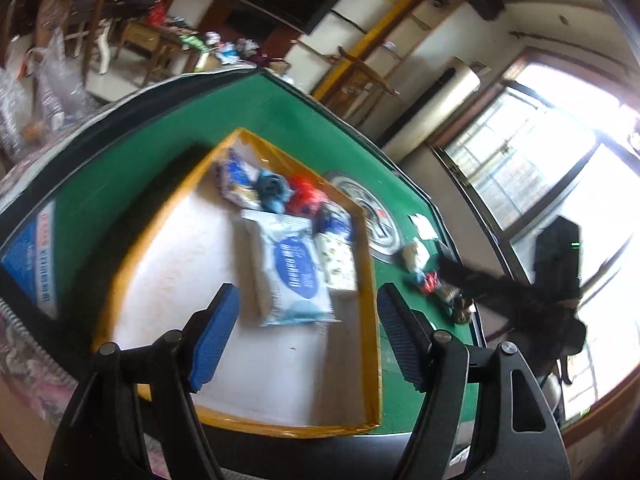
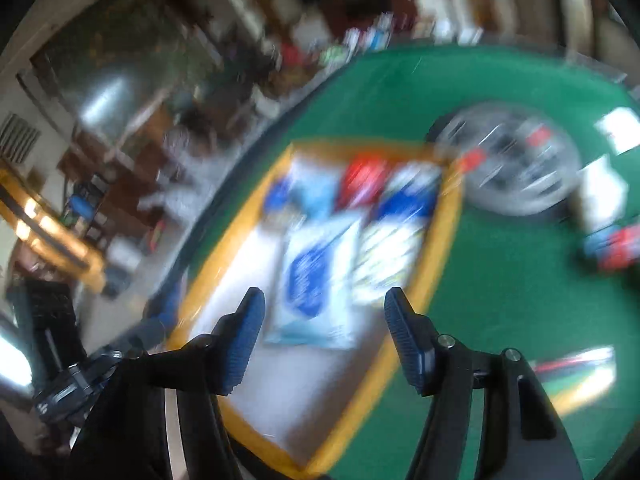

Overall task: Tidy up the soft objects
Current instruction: 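Grasp red-and-blue cloth with left gripper while right gripper approaches knitted hat, then carry red-and-blue cloth into box with left gripper while right gripper grasps knitted hat, then carry the knitted hat over the box and open the right gripper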

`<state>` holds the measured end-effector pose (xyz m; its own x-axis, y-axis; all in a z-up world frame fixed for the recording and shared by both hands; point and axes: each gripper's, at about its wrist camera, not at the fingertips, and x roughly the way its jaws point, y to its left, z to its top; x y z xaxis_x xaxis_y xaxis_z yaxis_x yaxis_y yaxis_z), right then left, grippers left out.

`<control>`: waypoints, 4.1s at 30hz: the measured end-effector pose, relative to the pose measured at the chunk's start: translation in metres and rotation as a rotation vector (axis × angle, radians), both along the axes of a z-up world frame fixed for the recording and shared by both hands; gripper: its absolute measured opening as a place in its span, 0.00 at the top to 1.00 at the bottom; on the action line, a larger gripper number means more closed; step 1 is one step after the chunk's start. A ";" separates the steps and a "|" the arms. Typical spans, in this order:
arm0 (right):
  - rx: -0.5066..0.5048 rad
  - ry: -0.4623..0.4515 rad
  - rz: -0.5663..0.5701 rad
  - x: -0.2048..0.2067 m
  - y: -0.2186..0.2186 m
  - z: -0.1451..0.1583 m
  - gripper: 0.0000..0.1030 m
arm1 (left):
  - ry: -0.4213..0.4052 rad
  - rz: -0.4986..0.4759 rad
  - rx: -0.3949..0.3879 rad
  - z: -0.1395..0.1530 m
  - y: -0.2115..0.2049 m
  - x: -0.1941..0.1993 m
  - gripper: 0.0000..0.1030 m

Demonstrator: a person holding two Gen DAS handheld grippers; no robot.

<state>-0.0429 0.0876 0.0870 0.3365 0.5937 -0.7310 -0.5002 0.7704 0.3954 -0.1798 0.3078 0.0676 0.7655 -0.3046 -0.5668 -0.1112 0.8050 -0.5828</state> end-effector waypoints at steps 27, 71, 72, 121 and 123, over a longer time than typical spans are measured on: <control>-0.162 -0.065 -0.721 0.067 -0.302 -0.047 0.25 | 0.065 -0.339 0.262 0.026 -0.178 0.060 0.31; 0.063 -0.078 -0.720 0.056 -0.332 -0.056 0.50 | -0.025 -0.632 0.532 0.024 -0.283 0.171 0.70; 0.067 -0.078 -0.722 0.056 -0.333 -0.056 0.50 | -0.034 -0.615 0.516 0.029 -0.273 0.164 0.70; 0.111 0.079 0.147 -0.002 0.034 -0.019 0.52 | -0.001 0.171 0.171 0.019 0.070 0.011 0.36; 0.092 0.123 0.214 -0.006 0.064 -0.030 0.52 | -0.011 0.195 0.139 0.019 0.073 0.002 0.36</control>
<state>-0.0491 0.1516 0.0566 0.1080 0.7078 -0.6981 -0.5919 0.6100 0.5269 -0.1781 0.3810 0.0866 0.8087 -0.0701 -0.5840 -0.2664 0.8415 -0.4699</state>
